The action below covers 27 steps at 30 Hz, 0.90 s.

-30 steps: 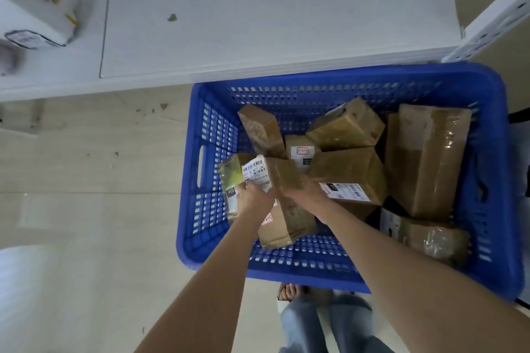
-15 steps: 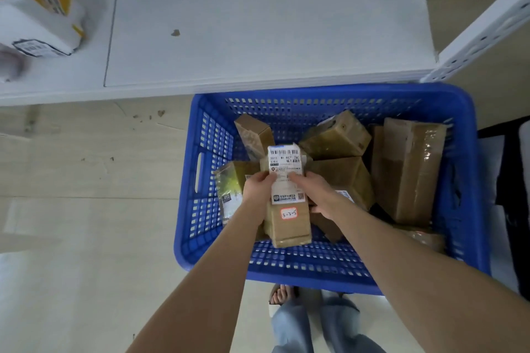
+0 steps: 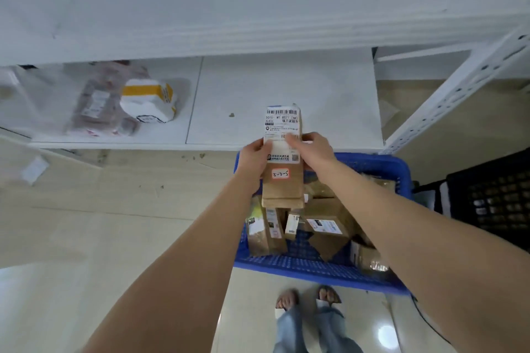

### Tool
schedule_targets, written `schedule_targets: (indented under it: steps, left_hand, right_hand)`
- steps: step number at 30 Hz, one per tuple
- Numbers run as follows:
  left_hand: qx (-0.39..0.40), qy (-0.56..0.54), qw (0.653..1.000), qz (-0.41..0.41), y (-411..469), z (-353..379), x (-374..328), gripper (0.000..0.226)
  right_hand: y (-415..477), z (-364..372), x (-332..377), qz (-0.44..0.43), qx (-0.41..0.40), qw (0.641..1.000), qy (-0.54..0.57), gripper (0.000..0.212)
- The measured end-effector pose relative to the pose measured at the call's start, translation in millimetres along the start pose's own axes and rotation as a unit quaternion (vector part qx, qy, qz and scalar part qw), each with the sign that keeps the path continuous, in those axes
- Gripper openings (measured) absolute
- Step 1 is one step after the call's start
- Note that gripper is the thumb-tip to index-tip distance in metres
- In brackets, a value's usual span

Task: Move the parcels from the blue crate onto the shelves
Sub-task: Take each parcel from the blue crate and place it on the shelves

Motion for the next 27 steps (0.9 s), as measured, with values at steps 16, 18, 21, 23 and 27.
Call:
schedule_targets:
  steps: [16,18,21,23,27]
  left_hand:
    - [0.003,0.064,0.992,0.105,-193.4,-57.4,-142.0,0.018]
    - [0.001,0.069,0.990,0.122,-208.9,-60.9,-154.7,0.019]
    - [-0.012,0.081,0.985,0.154,-228.8,-62.9,-167.7,0.017]
    - [-0.019,0.082,0.982,0.166,-238.3,-63.9,-173.2,0.017]
    - [-0.023,0.058,0.981,0.182,-257.7,-71.7,-183.2,0.018]
  right_hand:
    - [-113.9,-54.6,203.0,-0.088,0.062,0.994,0.004,0.034]
    - [-122.4,-59.6,217.9,-0.095,0.061,0.994,0.014,0.042]
    - [-137.1,-63.8,236.0,-0.093,0.071,0.992,0.052,0.034]
    - [-144.2,-66.1,246.7,-0.097,0.077,0.990,0.067,0.034]
    - [-157.8,-70.1,266.7,-0.111,0.087,0.986,0.087,0.043]
Point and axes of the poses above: each hand's wrist, its own y-axis towards the middle knuckle, its own z-axis out of the palm, x = y × z, the point moved 3 cm from there along y, towards the middle knuckle, and after that the axes turned 10 degrees about -z, right-handed, at the moved point
